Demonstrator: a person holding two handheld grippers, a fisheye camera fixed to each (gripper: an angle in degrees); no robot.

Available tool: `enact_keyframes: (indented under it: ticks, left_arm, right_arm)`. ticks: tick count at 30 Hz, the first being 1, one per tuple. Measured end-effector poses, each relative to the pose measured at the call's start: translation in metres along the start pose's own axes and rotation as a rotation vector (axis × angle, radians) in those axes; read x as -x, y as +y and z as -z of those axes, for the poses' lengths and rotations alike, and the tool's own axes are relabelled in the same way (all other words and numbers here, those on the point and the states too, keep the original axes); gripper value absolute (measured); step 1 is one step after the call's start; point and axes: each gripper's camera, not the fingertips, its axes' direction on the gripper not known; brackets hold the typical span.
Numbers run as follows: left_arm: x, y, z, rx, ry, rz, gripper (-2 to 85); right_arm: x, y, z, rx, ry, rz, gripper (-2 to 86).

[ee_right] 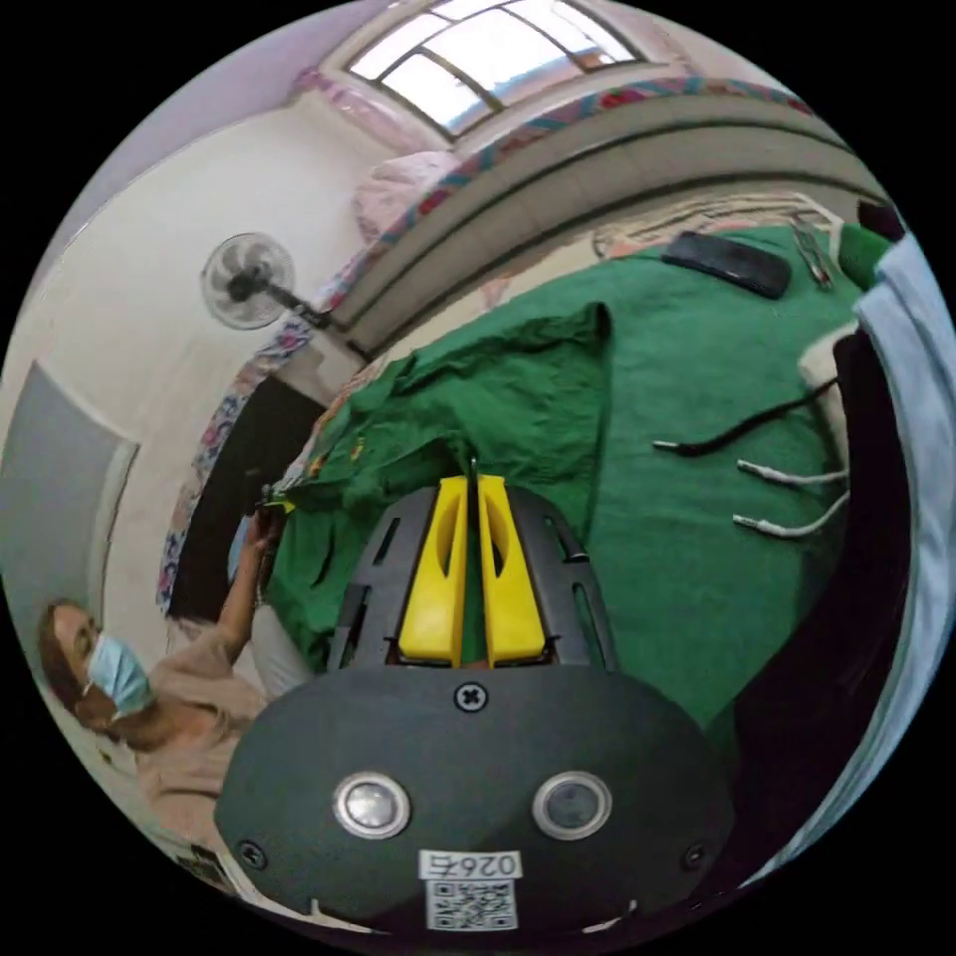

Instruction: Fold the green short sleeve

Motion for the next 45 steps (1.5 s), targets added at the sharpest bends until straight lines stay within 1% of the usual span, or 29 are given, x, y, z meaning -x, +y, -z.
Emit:
enact_keyframes:
  ticks: [2,4,6,8,10,11,12,14,16,17,18,19,21,22,24,26,27,29,30,31,33,35,37,39,41,42,43,44,45]
  left_arm:
    - [0.024,0.001,-0.011,-0.001,0.014,0.090,3.7]
    - [0.022,-0.002,-0.016,0.103,-0.105,0.099,4.4]
    - [0.011,-0.001,-0.014,0.147,-0.210,0.088,4.7]
    - [0.001,0.003,-0.007,0.145,-0.316,0.101,4.3]
    - [-0.019,0.009,0.002,0.052,-0.477,0.101,2.5]
    - [-0.029,0.010,0.002,0.007,-0.520,0.070,1.6]
    - [-0.054,0.013,-0.003,-0.059,-0.594,-0.029,0.7]
    - [-0.088,0.014,-0.025,-0.061,-0.710,-0.185,1.1]
    - [-0.120,0.019,-0.068,-0.036,-0.965,-0.386,5.8]
    - [-0.123,0.021,-0.080,-0.036,-1.037,-0.428,7.6]
    - [-0.123,0.027,-0.102,-0.042,-1.176,-0.498,8.3]
    - [-0.117,0.031,-0.124,0.021,-1.258,-0.553,7.8]
    - [-0.103,0.034,-0.144,0.148,-1.267,-0.561,5.4]
    - [-0.094,0.034,-0.149,0.192,-1.225,-0.540,4.0]
    - [-0.085,0.035,-0.147,0.191,-1.130,-0.503,3.7]
    - [-0.077,0.037,-0.140,0.136,-1.019,-0.462,4.3]
    - [-0.068,0.036,-0.138,0.098,-0.969,-0.416,2.2]
    - [-0.040,0.035,-0.146,0.125,-0.990,-0.286,0.4]
    - [-0.011,0.034,-0.158,0.261,-1.041,-0.153,-0.1]
    - [0.010,0.037,-0.163,0.335,-1.012,-0.065,-0.4]
    - [0.010,0.043,-0.146,0.263,-0.947,0.028,-0.6]
    - [0.000,0.052,-0.128,0.229,-0.972,0.098,-0.7]
    - [-0.034,0.071,-0.112,0.044,-1.016,0.074,-0.7]
    - [-0.061,0.080,-0.117,-0.041,-1.020,-0.012,-0.7]
    - [-0.083,0.085,-0.138,-0.062,-1.020,-0.152,-0.7]
    - [-0.092,0.087,-0.159,-0.055,-1.015,-0.270,-0.8]
    - [-0.091,0.088,-0.187,0.014,-1.019,-0.397,-0.7]
    - [-0.085,0.088,-0.201,0.080,-1.046,-0.414,-0.7]
    - [-0.059,0.086,-0.230,0.267,-1.146,-0.357,-0.7]
  right_arm:
    - [-0.023,-0.009,-0.038,0.054,0.104,-0.116,-1.5]
    - [-0.028,-0.017,-0.057,0.094,0.159,-0.130,-1.3]
    - [-0.029,-0.025,-0.066,0.111,0.203,-0.126,-0.9]
    - [-0.028,-0.032,-0.071,0.125,0.245,-0.113,0.2]
    - [-0.028,-0.033,-0.076,0.125,0.264,-0.105,0.3]
    - [-0.027,-0.034,-0.080,0.126,0.264,-0.096,0.0]
    - [-0.027,-0.034,-0.082,0.130,0.263,-0.096,-0.2]
    - [-0.026,-0.035,-0.083,0.135,0.255,-0.088,-0.8]
    - [-0.024,-0.034,-0.081,0.128,0.236,-0.080,-1.1]
    - [-0.023,-0.033,-0.080,0.121,0.221,-0.068,-1.1]
    - [-0.023,-0.032,-0.080,0.119,0.215,-0.064,-1.2]
    - [-0.022,-0.030,-0.080,0.118,0.208,-0.057,-1.3]
    - [-0.021,-0.026,-0.081,0.118,0.202,-0.046,-1.4]
    - [-0.019,-0.025,-0.081,0.119,0.178,-0.029,-1.5]
    - [-0.014,-0.022,-0.080,0.109,0.152,-0.005,-1.4]
    - [-0.004,-0.020,-0.074,0.053,0.086,0.043,-1.2]
    - [-0.002,-0.019,-0.072,0.030,0.075,0.048,-1.1]
    - [0.001,-0.019,-0.081,-0.001,0.184,0.014,0.4]
    - [0.001,-0.020,-0.089,0.017,0.230,0.001,1.2]
    - [0.003,-0.020,-0.107,0.074,0.306,-0.016,2.8]
    - [0.010,-0.020,-0.125,0.141,0.411,-0.023,5.0]
    - [0.029,-0.022,-0.127,0.130,0.527,0.007,6.3]
    - [0.045,-0.020,-0.124,0.099,0.563,0.032,6.5]
    - [0.059,-0.017,-0.125,0.081,0.588,0.048,6.6]
    - [0.077,-0.013,-0.133,0.081,0.650,0.075,6.4]
    - [0.081,-0.012,-0.136,0.086,0.664,0.088,6.4]
    - [0.084,-0.011,-0.147,0.109,0.686,0.107,6.4]
    - [0.082,-0.010,-0.159,0.141,0.694,0.108,6.1]
    - [0.080,-0.010,-0.166,0.161,0.688,0.108,5.9]
